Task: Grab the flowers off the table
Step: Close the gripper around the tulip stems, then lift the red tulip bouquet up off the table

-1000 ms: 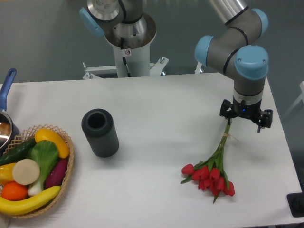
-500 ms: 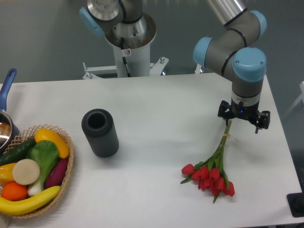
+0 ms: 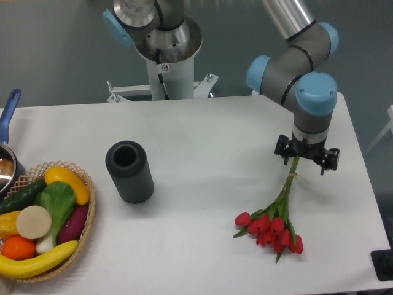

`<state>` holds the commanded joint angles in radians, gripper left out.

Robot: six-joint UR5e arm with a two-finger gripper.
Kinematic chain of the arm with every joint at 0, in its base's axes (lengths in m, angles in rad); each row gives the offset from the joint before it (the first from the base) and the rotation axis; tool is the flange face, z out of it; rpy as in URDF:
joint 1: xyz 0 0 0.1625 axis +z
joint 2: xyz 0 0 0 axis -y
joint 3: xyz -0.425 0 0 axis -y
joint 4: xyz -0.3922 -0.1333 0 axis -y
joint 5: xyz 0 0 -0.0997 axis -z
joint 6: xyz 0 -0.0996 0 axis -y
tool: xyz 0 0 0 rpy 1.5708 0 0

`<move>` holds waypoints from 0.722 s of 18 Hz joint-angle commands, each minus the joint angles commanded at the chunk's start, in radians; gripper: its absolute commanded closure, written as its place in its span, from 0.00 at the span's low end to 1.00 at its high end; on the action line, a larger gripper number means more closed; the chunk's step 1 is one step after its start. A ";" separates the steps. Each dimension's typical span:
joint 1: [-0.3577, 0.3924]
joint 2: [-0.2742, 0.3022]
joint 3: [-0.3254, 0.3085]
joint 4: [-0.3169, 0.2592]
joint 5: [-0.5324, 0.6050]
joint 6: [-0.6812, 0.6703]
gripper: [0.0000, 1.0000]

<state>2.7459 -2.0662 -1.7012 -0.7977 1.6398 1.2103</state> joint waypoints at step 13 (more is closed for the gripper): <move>-0.045 -0.066 0.015 -0.003 -0.002 -0.012 0.79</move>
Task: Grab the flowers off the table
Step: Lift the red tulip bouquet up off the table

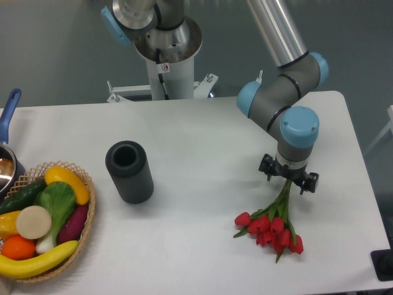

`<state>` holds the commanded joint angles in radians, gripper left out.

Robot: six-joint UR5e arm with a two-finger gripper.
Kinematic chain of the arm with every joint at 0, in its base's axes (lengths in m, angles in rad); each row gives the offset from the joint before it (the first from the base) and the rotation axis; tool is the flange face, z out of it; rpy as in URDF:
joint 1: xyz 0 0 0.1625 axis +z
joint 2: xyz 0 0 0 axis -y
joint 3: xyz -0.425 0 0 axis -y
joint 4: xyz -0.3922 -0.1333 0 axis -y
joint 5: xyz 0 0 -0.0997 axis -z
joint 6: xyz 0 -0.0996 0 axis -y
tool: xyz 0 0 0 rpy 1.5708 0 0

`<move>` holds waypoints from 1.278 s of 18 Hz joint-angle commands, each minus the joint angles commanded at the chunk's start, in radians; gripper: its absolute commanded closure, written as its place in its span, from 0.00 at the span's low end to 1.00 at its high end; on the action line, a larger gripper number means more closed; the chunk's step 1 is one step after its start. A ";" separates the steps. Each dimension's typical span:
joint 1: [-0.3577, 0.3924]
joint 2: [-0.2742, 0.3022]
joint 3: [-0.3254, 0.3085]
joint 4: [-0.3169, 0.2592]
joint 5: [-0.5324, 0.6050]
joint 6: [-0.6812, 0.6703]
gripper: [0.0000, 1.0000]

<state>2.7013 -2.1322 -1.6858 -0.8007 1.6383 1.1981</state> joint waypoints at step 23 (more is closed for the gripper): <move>0.080 0.092 0.179 -0.185 -0.087 -0.215 1.00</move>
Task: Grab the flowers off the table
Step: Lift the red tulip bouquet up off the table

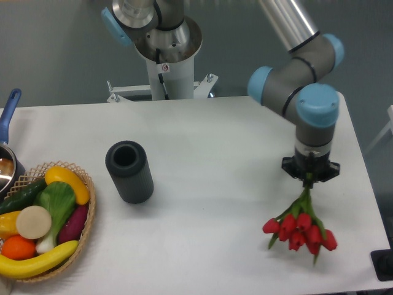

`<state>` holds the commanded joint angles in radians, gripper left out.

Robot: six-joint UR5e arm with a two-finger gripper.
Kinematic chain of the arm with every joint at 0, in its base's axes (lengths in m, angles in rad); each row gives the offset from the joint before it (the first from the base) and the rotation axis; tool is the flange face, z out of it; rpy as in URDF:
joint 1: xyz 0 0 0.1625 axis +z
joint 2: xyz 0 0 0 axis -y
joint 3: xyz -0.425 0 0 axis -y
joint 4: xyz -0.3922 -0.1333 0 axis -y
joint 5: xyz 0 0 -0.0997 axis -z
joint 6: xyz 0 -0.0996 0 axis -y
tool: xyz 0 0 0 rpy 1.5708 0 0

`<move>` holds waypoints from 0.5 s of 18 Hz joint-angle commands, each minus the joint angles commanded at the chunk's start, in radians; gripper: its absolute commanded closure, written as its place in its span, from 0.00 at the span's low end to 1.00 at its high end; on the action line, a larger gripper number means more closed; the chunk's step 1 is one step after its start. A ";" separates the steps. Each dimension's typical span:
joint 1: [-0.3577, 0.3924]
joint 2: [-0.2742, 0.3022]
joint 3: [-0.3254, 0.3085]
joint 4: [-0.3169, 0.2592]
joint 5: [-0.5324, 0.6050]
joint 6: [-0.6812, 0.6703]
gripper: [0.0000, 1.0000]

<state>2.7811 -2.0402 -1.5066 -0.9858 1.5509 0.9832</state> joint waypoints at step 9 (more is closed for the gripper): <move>-0.002 -0.006 0.109 -0.137 -0.002 0.032 1.00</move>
